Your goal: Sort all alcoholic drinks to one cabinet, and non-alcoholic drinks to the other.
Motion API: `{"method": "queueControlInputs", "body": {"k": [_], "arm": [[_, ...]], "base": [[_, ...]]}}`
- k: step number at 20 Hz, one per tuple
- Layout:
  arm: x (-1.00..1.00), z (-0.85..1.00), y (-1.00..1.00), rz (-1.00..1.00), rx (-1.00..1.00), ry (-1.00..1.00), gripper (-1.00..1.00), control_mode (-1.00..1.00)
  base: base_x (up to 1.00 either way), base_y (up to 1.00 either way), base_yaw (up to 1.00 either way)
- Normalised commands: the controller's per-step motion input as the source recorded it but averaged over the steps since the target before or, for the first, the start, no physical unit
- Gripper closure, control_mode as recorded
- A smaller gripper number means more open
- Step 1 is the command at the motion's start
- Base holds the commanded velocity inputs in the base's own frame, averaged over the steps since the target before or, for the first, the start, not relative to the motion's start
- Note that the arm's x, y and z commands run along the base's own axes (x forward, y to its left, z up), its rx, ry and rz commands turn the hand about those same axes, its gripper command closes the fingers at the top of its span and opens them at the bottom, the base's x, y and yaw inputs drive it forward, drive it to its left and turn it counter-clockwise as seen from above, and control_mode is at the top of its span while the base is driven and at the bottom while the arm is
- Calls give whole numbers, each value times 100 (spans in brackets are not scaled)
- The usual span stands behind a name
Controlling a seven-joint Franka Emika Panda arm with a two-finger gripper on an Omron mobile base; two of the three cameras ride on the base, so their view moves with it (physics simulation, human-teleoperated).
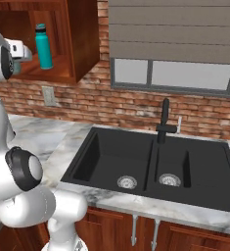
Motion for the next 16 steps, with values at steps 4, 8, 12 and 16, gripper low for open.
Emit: {"method": "queueControlInputs", "body": {"k": [4, 8, 12, 16], "arm": [[12, -3, 4, 0, -1, 0, 100, -100], [13, 0, 0, 0, 0, 0, 100, -100], [19, 0, 0, 0, 0, 0, 100, -100], [26, 0, 0, 0, -2, 0, 100, -100]], "base": [[0, 0, 0], [0, 0, 0], [0, 0, 0], [0, 0, 0]]}}
